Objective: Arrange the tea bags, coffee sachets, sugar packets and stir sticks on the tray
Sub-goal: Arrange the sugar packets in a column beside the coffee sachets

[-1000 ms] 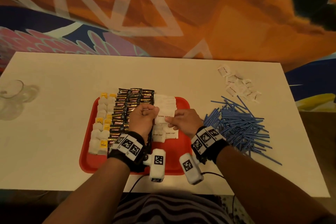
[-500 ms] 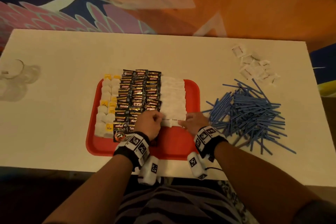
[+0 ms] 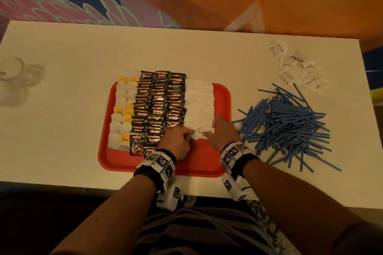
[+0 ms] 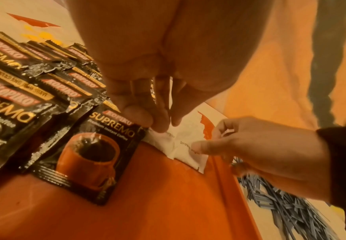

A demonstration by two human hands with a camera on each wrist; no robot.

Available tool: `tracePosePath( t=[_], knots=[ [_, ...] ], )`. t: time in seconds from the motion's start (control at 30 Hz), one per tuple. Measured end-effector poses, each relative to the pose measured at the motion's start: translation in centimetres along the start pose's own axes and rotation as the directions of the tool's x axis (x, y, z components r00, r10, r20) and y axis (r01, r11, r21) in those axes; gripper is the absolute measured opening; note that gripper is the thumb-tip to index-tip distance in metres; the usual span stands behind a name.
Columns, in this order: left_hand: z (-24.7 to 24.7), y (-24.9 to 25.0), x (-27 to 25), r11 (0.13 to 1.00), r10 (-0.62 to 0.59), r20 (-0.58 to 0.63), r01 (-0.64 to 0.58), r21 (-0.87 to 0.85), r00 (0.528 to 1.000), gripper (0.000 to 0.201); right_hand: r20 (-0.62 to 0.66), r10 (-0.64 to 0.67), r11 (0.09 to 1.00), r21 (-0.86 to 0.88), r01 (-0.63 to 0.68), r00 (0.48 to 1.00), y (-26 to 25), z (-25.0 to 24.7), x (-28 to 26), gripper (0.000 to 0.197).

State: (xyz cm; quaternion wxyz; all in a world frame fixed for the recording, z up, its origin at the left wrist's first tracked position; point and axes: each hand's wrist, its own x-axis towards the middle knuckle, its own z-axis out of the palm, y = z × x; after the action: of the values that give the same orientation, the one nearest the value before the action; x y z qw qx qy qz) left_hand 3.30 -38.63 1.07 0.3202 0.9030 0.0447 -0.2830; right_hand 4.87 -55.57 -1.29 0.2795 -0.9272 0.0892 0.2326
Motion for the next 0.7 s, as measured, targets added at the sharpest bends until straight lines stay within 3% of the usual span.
tracePosePath(
  t=[0.07,0.13,0.4,0.57,0.7],
  knots=[
    [0.2,0.1,0.0,0.998,0.028,0.046,-0.031,0.053,0.999,0.033,-0.023,-0.216,0.967,-0.142,0.21,0.976,-0.3,0.1,-0.5,0.018],
    [0.3,0.4,0.0,0.993,0.034,0.094,-0.044,0.107,0.995,0.037,0.017,-0.344,0.913,-0.225,0.339,0.939,-0.5,0.4,-0.5,0.008],
    [0.8,0.6,0.6,0.95,-0.091,0.278,-0.001,0.313,0.956,0.058,0.1,-0.297,0.926,-0.212,0.312,0.95,0.1,1.5,0.8,0.025],
    [0.7,1.0,0.9,0.954,-0.061,0.243,-0.015,0.3,0.968,0.049,0.098,-0.292,0.935,-0.178,0.305,0.952,0.3,0.4,0.4,0.026],
    [0.7,2.9,1.8,0.968,0.015,0.121,-0.045,0.248,0.993,0.037,0.037,-0.243,0.966,-0.085,0.246,0.969,1.2,-1.6,-0.2,0.025]
  ],
)
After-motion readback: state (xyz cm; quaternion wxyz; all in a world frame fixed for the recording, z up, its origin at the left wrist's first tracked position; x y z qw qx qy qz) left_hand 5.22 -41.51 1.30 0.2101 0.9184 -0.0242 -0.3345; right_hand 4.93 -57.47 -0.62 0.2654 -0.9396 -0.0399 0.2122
